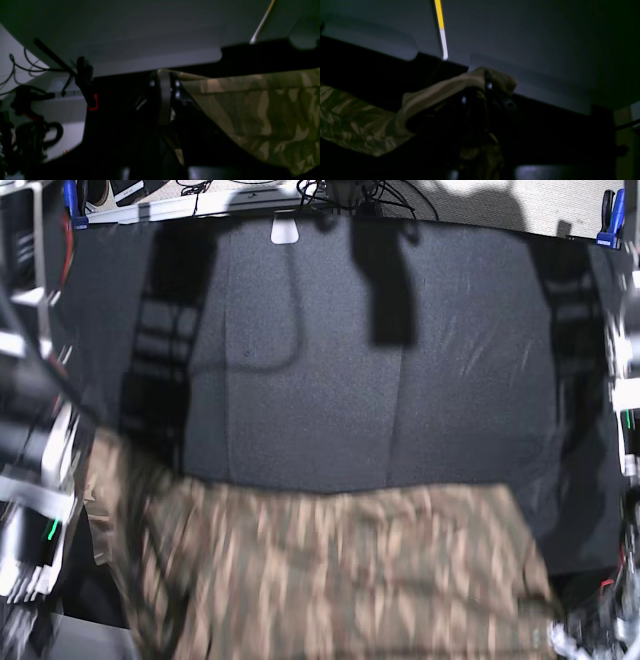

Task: Layout the t-shirt on the table in an organized manner, then fold the t-shirt properly
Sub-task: 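Lift the shirt with both grippers and swing it up off the table, then lower the shirt with both grippers back onto the table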

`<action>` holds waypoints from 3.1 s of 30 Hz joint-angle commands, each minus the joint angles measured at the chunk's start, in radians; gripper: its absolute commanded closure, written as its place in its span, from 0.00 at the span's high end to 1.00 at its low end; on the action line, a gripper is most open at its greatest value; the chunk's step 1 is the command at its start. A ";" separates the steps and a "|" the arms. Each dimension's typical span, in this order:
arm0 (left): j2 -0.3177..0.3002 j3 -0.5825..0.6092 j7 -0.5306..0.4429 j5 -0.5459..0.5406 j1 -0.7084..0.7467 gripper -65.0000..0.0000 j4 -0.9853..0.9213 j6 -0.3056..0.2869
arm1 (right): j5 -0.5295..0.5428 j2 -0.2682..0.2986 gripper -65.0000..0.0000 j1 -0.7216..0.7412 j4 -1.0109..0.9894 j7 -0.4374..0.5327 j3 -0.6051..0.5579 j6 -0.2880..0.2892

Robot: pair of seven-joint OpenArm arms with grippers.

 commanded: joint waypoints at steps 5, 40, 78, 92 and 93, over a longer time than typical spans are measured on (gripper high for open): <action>-0.002 0.008 -0.002 -0.014 -0.154 0.00 -0.053 0.000 | 0.007 -0.014 0.00 0.047 -0.037 0.020 0.003 -0.002; -0.190 0.207 0.030 -0.238 -0.381 0.00 0.009 0.034 | 0.364 -0.092 0.00 0.047 0.096 0.071 0.058 0.155; 0.006 0.207 0.054 -0.260 0.428 0.00 0.127 -0.108 | 0.158 0.115 0.00 -0.689 0.519 -0.047 0.210 0.193; 0.107 0.209 -0.335 0.299 0.443 0.25 0.116 -0.072 | 0.164 0.189 0.00 -0.933 0.531 -0.044 0.404 0.193; 0.118 0.209 -0.341 0.305 0.439 0.25 0.109 -0.058 | 0.164 0.192 0.00 -0.938 0.531 -0.044 0.405 0.193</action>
